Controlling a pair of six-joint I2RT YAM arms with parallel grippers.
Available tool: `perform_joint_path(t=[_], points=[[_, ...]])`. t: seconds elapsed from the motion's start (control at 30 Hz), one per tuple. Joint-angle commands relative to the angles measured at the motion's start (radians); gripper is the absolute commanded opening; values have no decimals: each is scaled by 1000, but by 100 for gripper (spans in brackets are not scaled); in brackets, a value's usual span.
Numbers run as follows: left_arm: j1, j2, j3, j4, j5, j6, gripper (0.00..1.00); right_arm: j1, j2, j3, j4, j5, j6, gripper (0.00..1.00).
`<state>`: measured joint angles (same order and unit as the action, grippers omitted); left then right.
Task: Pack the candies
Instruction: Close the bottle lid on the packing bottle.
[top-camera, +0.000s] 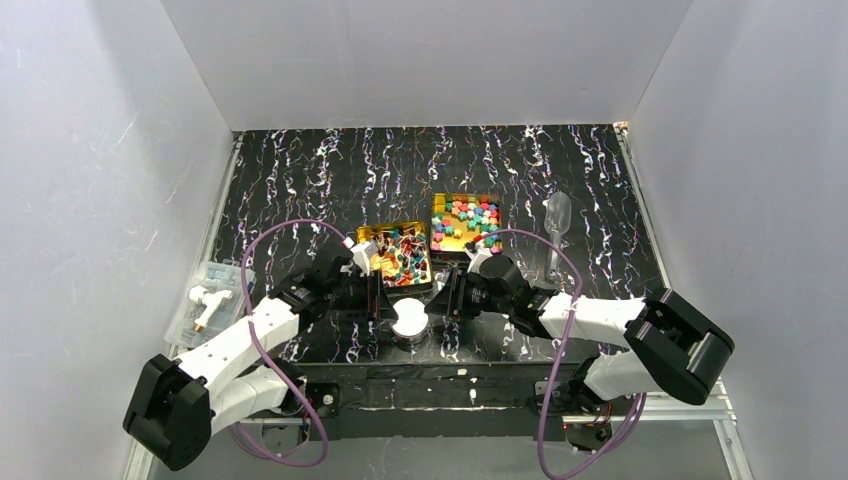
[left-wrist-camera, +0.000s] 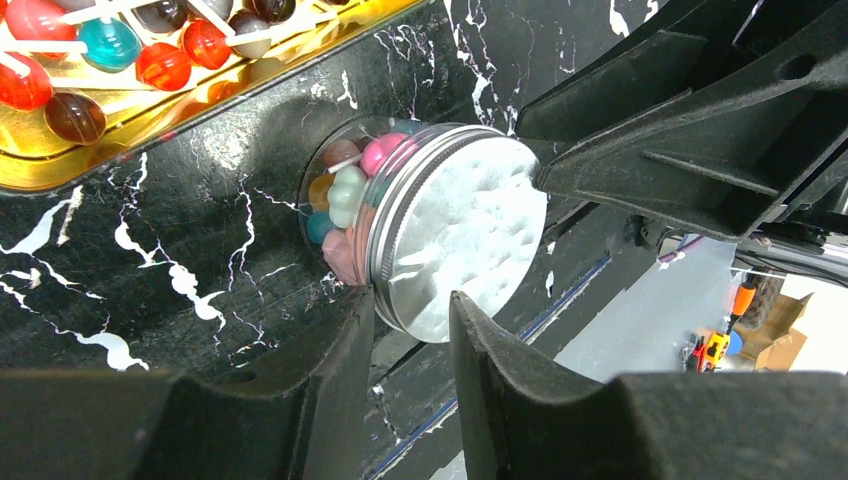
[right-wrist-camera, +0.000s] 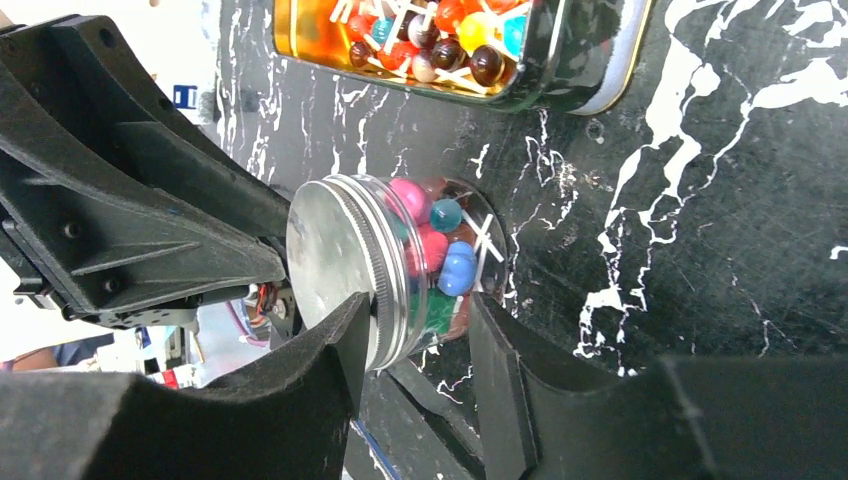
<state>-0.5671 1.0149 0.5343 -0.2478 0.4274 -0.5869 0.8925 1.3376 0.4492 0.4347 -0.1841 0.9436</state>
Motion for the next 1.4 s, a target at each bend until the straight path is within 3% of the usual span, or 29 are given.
perform_joint_path(t=[0.0, 0.57, 0.83, 1.37], points=[[-5, 16, 29, -27, -4, 9, 33, 5, 22, 43, -10, 31, -15, 49], [-5, 23, 11, -29, -33, -5, 38, 6, 47, 32, -40, 49, -37, 46], [-4, 9, -28, -11, -21, -18, 29, 12, -9, 77, -125, 73, -81, 47], [-7, -28, -97, 8, -27, -47, 30, 56, 15, 80, -145, 104, -86, 49]])
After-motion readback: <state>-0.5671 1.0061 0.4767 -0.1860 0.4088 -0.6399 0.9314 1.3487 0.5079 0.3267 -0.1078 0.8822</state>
